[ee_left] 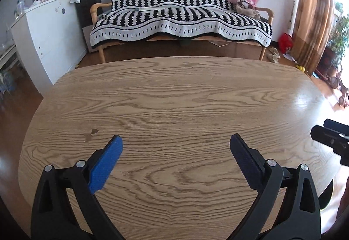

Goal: Collect trash

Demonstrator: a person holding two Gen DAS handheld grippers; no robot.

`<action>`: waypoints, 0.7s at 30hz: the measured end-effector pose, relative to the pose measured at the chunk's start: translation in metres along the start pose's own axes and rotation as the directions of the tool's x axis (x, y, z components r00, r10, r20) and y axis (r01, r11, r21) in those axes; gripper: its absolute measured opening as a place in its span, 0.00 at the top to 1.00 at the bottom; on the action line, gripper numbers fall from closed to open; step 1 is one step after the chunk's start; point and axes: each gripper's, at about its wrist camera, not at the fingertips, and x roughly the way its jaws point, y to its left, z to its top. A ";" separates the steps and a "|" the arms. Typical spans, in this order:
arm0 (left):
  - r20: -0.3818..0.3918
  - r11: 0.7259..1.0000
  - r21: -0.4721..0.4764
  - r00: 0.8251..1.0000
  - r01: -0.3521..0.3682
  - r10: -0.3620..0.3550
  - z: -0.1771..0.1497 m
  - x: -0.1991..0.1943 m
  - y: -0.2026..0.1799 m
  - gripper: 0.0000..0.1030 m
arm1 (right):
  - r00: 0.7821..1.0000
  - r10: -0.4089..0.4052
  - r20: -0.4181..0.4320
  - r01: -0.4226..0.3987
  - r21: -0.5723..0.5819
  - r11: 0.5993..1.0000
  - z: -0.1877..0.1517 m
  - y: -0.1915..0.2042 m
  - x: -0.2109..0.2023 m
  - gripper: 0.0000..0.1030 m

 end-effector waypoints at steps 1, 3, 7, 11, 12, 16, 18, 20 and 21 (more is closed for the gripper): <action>0.000 1.000 0.000 1.000 0.002 -0.002 0.000 0.001 0.000 0.07 | 1.000 -0.007 0.016 0.007 -0.013 1.000 -0.002 0.002 -0.002 0.19; -0.002 1.000 0.001 1.000 0.001 -0.001 0.000 0.003 0.000 0.07 | 0.999 -0.019 0.032 0.020 -0.027 0.999 -0.002 0.002 -0.001 0.19; -0.015 1.000 -0.006 1.000 0.001 -0.001 -0.002 0.007 -0.002 0.07 | 0.998 -0.056 0.042 0.057 -0.022 0.998 -0.004 -0.016 0.003 0.19; -0.021 1.000 -0.005 1.000 -0.003 0.003 -0.002 0.012 -0.001 0.07 | 0.999 -0.052 0.010 0.051 0.022 0.998 -0.007 -0.037 0.010 0.19; -0.022 1.000 -0.005 1.000 -0.004 0.004 -0.002 0.013 -0.002 0.07 | 0.999 -0.053 0.010 0.053 0.025 0.998 -0.007 -0.039 0.010 0.19; -0.023 1.000 -0.004 1.000 -0.002 0.002 -0.001 0.016 -0.003 0.07 | 0.998 -0.058 0.012 0.058 0.024 0.998 -0.008 -0.043 0.010 0.19; -0.024 1.000 0.002 1.000 -0.003 0.003 -0.001 0.018 -0.007 0.07 | 0.998 -0.059 0.013 0.058 0.022 0.998 -0.009 -0.045 0.009 0.19; -0.025 1.000 0.005 1.000 -0.002 0.003 -0.001 0.019 -0.008 0.07 | 0.998 -0.060 0.012 0.060 0.027 0.998 -0.009 -0.046 0.009 0.19; -0.025 1.000 0.006 1.000 -0.001 0.002 -0.001 0.019 -0.008 0.07 | 0.998 -0.060 0.013 0.060 0.029 0.998 -0.009 -0.048 0.009 0.19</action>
